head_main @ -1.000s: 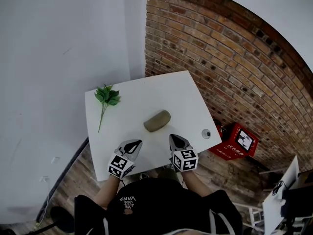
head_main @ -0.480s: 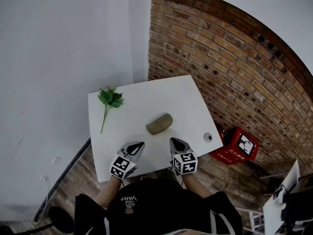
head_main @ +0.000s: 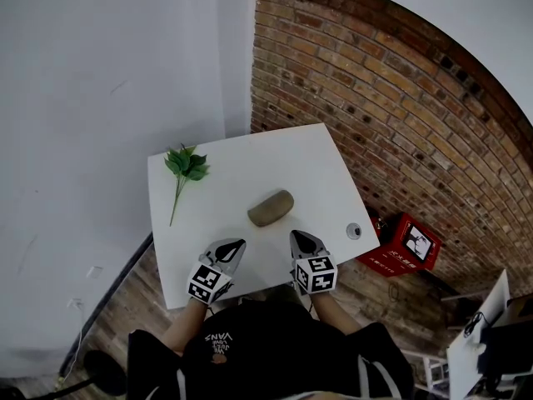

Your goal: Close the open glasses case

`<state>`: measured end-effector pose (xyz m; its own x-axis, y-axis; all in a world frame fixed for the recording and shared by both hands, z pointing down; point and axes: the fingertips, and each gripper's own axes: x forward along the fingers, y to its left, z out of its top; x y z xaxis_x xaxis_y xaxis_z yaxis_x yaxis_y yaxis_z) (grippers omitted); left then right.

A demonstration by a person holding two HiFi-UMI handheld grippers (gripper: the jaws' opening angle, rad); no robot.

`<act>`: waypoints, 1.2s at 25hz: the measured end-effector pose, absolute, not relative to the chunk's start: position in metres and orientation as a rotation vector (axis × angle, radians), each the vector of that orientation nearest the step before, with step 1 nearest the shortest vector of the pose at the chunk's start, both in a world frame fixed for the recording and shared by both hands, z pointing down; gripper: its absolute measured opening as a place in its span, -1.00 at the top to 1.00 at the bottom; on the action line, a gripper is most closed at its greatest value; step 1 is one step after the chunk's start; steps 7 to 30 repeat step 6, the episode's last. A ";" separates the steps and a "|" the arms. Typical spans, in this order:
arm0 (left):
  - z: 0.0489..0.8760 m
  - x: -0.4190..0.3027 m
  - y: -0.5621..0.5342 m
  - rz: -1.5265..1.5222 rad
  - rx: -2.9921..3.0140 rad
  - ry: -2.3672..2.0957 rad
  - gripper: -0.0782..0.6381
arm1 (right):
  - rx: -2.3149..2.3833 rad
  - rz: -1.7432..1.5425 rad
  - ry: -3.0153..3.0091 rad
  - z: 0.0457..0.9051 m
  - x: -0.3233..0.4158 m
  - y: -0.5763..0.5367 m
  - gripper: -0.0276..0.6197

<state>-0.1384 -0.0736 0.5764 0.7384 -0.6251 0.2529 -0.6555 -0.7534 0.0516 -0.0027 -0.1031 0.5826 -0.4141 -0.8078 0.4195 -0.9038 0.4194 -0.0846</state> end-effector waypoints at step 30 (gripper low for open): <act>0.578 -0.140 -0.081 0.340 2.797 -1.034 0.76 | 1.480 0.442 -2.362 0.585 -0.003 -0.110 0.92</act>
